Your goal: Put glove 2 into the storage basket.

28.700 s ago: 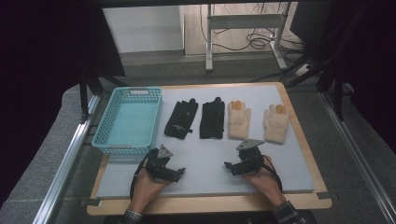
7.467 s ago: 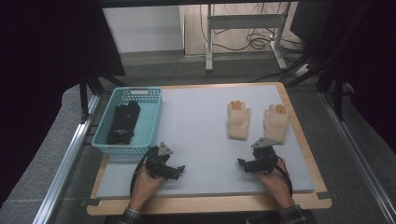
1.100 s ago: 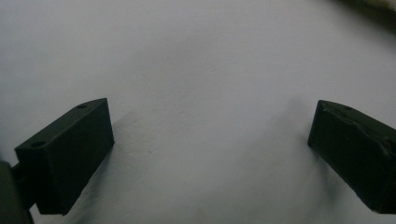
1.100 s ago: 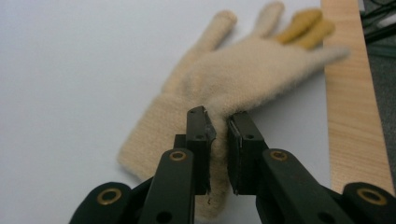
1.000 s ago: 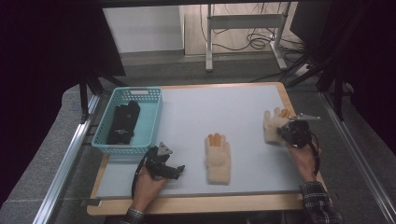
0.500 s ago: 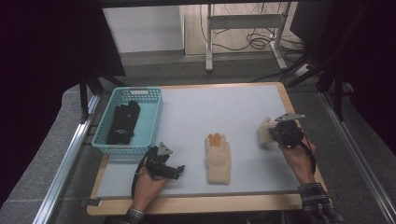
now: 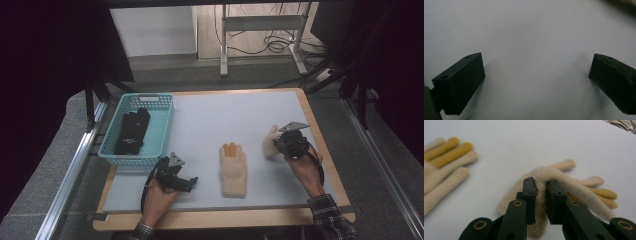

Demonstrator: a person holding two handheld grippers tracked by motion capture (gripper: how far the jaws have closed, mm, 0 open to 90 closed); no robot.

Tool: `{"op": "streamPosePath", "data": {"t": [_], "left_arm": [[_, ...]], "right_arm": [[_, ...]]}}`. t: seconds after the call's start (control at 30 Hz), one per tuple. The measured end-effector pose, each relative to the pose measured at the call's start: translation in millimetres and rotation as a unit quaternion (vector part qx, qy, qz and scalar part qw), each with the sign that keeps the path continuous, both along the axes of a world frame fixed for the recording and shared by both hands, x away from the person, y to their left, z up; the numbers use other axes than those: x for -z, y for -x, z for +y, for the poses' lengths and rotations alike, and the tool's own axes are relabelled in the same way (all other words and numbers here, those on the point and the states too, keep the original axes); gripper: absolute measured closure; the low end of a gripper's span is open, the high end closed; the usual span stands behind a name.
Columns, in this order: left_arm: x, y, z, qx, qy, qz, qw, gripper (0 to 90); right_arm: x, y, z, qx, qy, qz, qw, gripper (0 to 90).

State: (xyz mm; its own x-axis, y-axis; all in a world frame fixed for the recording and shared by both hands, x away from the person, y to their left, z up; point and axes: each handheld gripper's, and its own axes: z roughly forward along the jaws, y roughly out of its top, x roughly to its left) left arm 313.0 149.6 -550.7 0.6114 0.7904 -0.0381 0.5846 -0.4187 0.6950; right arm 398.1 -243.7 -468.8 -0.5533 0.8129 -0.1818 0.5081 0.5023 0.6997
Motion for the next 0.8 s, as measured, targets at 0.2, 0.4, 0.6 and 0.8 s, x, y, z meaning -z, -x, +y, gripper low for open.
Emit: {"op": "streamPosePath", "data": {"t": [0.2, 0.4, 0.6, 0.8], "left_arm": [[0.0, -0.1, 0.0, 0.0, 0.0, -0.001, 1.0, 0.6], [0.0, 0.0, 0.0, 0.0, 0.0, 0.0, 1.0, 0.6], [0.0, 0.0, 0.0, 0.0, 0.0, 0.0, 1.0, 0.6], [0.0, -0.1, 0.1, 0.001, -0.001, -0.001, 1.0, 0.6]], "right_arm": [[-8.5, 17.1, 5.2, -0.022, -0.009, -0.003, 0.9997, 77.3], [-5.4, 34.1, 18.7, -0.055, 0.008, 0.009, 0.9984, 77.0], [5.9, 31.5, 38.2, -0.074, 0.008, 0.024, 0.997, 73.3], [5.2, 26.9, 61.0, -0.095, -0.005, 0.024, 0.9951, 66.6]]}}
